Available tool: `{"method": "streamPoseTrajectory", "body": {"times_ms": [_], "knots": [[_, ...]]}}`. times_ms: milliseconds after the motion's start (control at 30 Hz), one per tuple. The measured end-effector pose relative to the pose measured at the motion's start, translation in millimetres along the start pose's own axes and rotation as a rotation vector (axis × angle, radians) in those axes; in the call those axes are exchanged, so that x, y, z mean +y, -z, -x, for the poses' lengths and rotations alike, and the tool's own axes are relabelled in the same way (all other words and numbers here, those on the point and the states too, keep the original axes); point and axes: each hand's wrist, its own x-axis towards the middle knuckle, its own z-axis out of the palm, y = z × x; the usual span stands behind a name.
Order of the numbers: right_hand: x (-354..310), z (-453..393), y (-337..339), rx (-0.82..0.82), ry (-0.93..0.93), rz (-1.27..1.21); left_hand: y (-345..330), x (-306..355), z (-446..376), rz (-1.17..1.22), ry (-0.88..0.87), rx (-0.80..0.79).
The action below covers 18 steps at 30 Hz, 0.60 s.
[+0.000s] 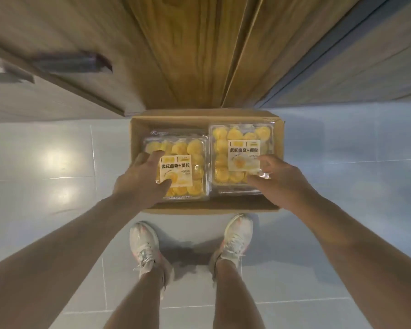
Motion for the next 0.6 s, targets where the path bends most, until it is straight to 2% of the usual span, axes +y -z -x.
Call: {"method": "streamPoseTrajectory", "body": {"times_ms": [167,267,367,500,600], "knots": [[42,-68,-62,0.045,-0.140,-0.100,-71,-45,-49,0.139,0.171,0.015],[65,-91,-80,0.189,-0.169,-0.137,-94,-57,-65,0.230,0.237,0.041],[72,-103,-89,0.335,-0.158,-0.189,-106,-52,-77,0.309,0.274,0.041],[60,-107,-105,0.462,-0.127,-0.194,-104,-53,-95,0.392,0.428,0.047],[50,-121,-106,0.507,-0.284,-0.351,-99,-56,-102,0.380,0.462,0.002]]}}
